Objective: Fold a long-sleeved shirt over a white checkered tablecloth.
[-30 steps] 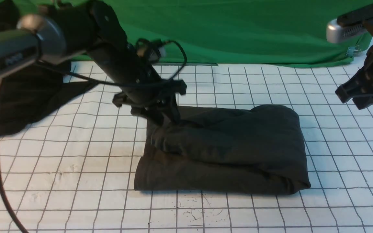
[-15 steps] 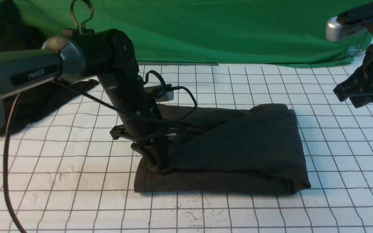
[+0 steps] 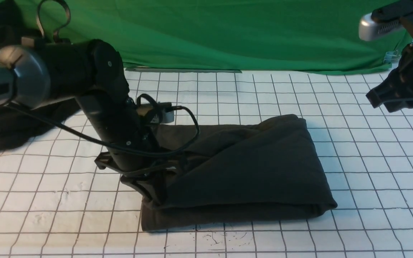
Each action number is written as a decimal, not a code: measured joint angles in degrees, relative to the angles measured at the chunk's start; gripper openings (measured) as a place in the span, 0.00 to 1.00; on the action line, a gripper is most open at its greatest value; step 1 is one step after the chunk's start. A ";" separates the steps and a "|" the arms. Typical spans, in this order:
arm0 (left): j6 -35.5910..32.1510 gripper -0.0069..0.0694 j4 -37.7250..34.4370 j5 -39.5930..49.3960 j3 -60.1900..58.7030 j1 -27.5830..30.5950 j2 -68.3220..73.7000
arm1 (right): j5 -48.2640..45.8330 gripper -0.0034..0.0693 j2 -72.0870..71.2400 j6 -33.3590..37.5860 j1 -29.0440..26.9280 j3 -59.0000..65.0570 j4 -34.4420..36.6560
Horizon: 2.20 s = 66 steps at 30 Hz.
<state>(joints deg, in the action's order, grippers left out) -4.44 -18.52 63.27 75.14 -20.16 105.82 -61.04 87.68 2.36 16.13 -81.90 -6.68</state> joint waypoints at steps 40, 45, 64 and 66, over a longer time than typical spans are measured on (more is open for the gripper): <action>-3.19 0.12 -5.93 -9.03 8.86 -4.96 9.30 | 2.76 0.04 18.81 18.36 1.67 -6.93 25.88; -3.19 0.30 -3.07 -11.50 8.98 -4.98 9.30 | 2.76 0.04 18.84 18.36 1.63 -6.93 25.83; -7.81 0.35 -3.08 -11.82 9.04 -6.13 10.36 | 3.27 0.04 18.88 18.17 1.63 -6.93 25.72; -7.96 0.20 -3.27 -11.54 9.04 -6.26 11.09 | 3.27 0.04 18.88 18.17 1.63 -6.93 25.72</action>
<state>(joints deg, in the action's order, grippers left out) -12.40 -21.79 51.73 84.18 -26.42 116.91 -57.77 106.56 20.53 17.76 -88.83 19.04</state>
